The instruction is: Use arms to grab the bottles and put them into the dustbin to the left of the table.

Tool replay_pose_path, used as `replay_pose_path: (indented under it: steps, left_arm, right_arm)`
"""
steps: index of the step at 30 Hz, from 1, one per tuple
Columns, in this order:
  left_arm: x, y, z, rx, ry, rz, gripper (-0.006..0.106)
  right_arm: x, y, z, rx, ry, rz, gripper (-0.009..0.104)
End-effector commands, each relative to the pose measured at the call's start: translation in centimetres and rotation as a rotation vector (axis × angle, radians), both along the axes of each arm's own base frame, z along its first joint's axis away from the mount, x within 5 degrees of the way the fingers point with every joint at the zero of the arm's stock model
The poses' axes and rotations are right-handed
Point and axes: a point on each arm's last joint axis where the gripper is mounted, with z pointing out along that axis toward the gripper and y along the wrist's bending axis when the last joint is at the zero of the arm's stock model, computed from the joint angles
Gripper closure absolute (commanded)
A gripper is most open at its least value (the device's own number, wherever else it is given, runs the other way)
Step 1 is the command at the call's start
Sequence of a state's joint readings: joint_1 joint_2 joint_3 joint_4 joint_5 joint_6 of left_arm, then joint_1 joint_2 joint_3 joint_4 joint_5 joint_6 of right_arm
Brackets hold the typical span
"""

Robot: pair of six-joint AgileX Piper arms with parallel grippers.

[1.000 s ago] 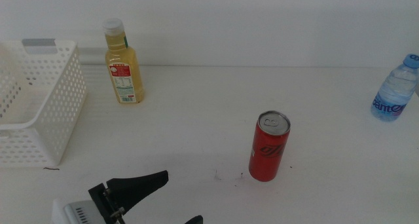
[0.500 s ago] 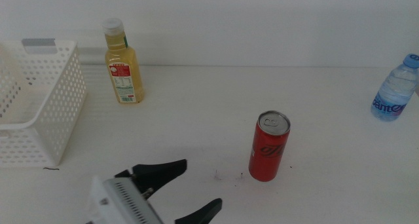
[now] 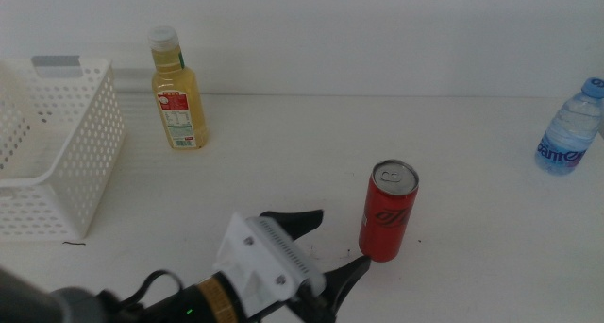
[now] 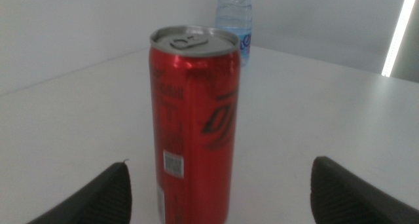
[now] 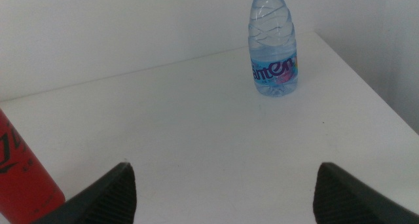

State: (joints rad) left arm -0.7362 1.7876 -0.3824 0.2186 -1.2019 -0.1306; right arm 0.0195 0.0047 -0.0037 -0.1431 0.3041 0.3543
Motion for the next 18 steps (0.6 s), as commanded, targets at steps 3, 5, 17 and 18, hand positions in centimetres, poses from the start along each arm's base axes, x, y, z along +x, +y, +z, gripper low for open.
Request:
replay_pose_path:
  steps: [3,5,17,18]
  left_arm:
    - [1.7,-1.7,-0.3,-0.033,-0.020,-0.010,0.007]
    - [2.5,-2.5,-0.4,-0.040,-0.030,-0.015,0.007]
    - [5.3,-5.3,-3.1,-0.058,0.008,-0.030,0.007]
    - [5.5,-5.5,-3.2,-0.058,0.008,-0.030,0.007]
  right_arm:
    - [0.0,-0.1,0.0,-0.001,-0.015,-0.011,0.005]
    - [0.0,-0.1,0.0,0.001,-0.015,-0.011,0.005]
    - [0.0,-0.1,0.0,0.001,-0.015,-0.011,0.005]
    - [0.0,-0.1,0.0,0.001,-0.015,-0.011,0.005]
